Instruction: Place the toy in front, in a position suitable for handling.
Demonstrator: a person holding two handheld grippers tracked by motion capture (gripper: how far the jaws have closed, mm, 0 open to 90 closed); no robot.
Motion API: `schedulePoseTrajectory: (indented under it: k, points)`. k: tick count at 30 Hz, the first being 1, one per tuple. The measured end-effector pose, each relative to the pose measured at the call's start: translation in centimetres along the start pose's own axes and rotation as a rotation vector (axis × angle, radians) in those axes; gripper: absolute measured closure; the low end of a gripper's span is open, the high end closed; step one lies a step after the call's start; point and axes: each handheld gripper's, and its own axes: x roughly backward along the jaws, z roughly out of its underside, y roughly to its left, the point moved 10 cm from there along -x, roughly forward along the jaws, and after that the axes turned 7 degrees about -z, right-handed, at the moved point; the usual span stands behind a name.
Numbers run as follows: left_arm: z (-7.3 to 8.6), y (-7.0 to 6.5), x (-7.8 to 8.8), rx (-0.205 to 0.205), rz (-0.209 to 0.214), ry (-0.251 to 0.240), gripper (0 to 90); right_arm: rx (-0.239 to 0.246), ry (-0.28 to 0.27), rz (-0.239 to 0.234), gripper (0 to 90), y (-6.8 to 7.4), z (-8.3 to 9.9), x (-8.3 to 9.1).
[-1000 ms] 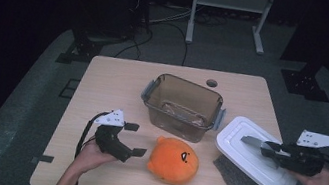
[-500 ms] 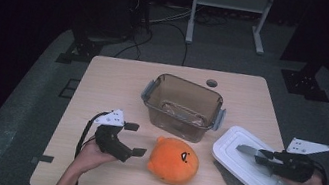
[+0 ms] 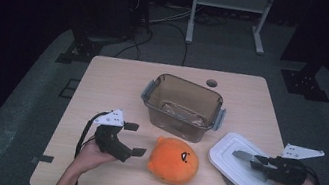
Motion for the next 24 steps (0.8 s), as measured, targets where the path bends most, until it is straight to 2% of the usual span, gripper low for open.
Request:
schedulePoseTrajectory:
  k: [9, 15, 20, 24]
  points:
    - [0.0, 0.0, 0.0, 0.001, -0.001, -0.001, 3.9, -0.021, 0.003, -0.016, 64.1, 0.1, 0.3, -0.1]
    - [0.0, 0.0, 0.1, -0.003, -0.004, 0.002, 3.9, -0.029, -0.019, -0.021, 53.6, 0.4, -0.4, 0.1]
    - [0.1, 0.0, 0.1, -0.003, -0.004, 0.004, 3.9, 0.011, -0.039, -0.018, 48.7, 1.0, -2.1, 0.5]
    - [0.0, 0.1, 0.3, -0.003, -0.009, -0.002, 3.9, 0.039, -0.052, -0.034, 45.8, 1.8, -3.7, 0.5]
